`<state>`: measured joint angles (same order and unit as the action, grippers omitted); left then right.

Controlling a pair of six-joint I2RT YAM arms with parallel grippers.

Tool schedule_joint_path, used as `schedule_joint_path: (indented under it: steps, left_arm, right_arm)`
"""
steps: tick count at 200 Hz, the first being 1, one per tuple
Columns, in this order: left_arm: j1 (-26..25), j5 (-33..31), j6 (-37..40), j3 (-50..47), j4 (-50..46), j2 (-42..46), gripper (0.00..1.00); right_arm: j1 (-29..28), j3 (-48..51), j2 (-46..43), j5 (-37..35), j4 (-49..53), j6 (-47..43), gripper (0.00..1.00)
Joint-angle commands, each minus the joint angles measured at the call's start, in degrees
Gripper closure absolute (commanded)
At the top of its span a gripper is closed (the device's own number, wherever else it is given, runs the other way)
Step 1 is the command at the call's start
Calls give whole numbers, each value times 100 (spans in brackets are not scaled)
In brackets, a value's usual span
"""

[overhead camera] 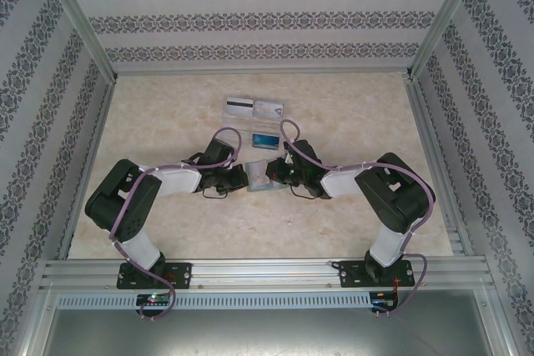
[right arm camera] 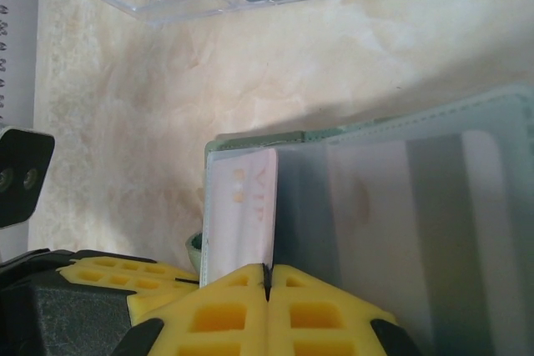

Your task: Put the credit cards into the card holder

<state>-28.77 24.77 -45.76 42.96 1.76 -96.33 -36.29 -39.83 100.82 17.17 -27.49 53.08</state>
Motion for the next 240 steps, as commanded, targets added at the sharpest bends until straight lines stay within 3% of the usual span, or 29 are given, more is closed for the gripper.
schedule_joint_path:
  steps: [1,29,48,82,146,174,205,240]
  left_arm:
    - [-243,267,-99,-21,96,-52,93]
    - [-243,226,-9,62,-103,-28,93]
    - [-232,119,103,102,-326,65,93]
    - [-140,-3,249,175,-615,274,93]
    - [181,-368,924,902,-1694,671,92]
    - [344,-466,1450,1626,-2084,183,89]
    - [384,-429,1948,2359,-2386,-553,88]
    - [382,-299,2138,2518,-2240,-1056,87]
  right_arm:
    - [-235,96,70,-69,-41,124,98]
    - [-243,129,-131,-170,223,-8,84]
    - [-183,87,-484,-355,798,-282,70]
    - [-12,-165,-1009,-358,1789,-794,55]
    - [577,-279,-1856,28,3181,-1419,56]
    - [625,16,-2078,457,3443,-1682,63]
    - [565,431,-2039,595,3416,-1636,83]
    - [638,626,-1706,434,3171,-1690,85]
